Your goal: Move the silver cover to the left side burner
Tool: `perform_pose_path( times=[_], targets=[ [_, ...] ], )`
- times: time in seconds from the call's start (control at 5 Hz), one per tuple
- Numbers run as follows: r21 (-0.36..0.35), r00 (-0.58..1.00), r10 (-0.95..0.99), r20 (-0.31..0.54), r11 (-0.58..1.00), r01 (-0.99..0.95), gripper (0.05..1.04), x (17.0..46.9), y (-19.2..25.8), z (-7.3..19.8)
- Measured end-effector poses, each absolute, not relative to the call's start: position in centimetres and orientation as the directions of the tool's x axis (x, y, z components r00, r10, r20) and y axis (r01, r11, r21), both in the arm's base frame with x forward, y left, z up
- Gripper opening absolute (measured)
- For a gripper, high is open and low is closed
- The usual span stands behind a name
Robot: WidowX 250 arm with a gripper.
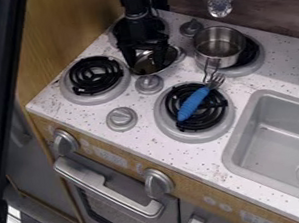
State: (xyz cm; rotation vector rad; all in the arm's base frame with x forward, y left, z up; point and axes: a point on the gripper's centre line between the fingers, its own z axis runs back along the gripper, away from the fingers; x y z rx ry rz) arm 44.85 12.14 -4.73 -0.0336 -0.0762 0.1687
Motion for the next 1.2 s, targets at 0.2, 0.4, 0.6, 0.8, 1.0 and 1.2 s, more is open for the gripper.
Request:
perform_pose_path(
  times=[0.2, 0.4, 0.6, 0.8, 1.0, 1.2],
  targets=[
    [-0.035, 0.983, 0.169, 0.069, 0.985, -0.167, 0.995, 45.5, 12.1, -5.1],
    [-0.036, 0.986, 0.158, 0.050, 0.987, -0.157, 0.996, 46.3, 11.8, -5.8],
    [-0.036, 0.988, 0.144, 0.054, 0.989, -0.142, 0.996, 47.0, 11.4, -5.9],
    [-0.027, 0.991, 0.126, 0.051, 0.992, -0.125, 0.996, 47.4, 11.3, -6.0],
    [-0.011, 0.992, 0.122, 0.043, 0.992, -0.122, 0.997, 47.2, 11.4, -6.1],
    [0.024, 0.992, 0.121, 0.025, 0.992, -0.121, 0.997, 46.3, 11.4, -6.0]
  ],
)
